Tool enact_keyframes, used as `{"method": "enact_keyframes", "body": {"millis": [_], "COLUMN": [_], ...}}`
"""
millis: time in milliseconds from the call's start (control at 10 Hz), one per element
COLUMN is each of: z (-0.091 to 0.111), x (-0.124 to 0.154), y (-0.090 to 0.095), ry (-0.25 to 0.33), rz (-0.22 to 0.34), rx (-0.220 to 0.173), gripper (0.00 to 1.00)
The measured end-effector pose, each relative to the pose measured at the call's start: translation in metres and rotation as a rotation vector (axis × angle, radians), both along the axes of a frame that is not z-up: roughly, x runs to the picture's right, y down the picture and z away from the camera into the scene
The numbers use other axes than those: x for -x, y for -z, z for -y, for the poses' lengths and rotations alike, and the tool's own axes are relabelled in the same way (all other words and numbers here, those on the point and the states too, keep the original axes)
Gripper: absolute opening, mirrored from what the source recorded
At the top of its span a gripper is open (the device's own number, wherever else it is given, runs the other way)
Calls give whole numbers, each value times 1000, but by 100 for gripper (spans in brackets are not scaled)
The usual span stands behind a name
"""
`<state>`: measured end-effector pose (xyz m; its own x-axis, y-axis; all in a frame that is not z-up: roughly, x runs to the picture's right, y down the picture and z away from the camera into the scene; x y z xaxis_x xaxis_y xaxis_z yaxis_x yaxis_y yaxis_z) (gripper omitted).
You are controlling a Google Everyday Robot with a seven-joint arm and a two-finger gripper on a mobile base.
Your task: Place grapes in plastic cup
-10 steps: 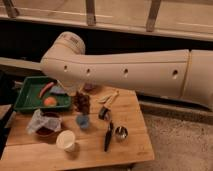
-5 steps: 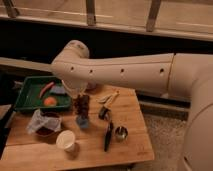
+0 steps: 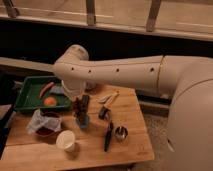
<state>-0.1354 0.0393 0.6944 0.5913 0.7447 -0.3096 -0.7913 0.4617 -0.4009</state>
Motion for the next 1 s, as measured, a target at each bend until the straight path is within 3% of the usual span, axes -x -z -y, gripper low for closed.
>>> {"method": "enact_keyframes", "body": {"millis": [300, 500, 800, 1000], "z": [-19, -27, -34, -37], "x": [1, -2, -5, -6], "y": [-23, -33, -42, -46], "ry": [-13, -30, -57, -68], "rz": [3, 4, 7, 9], "rx": [57, 93, 137, 158], "gripper": [9, 24, 58, 69]}}
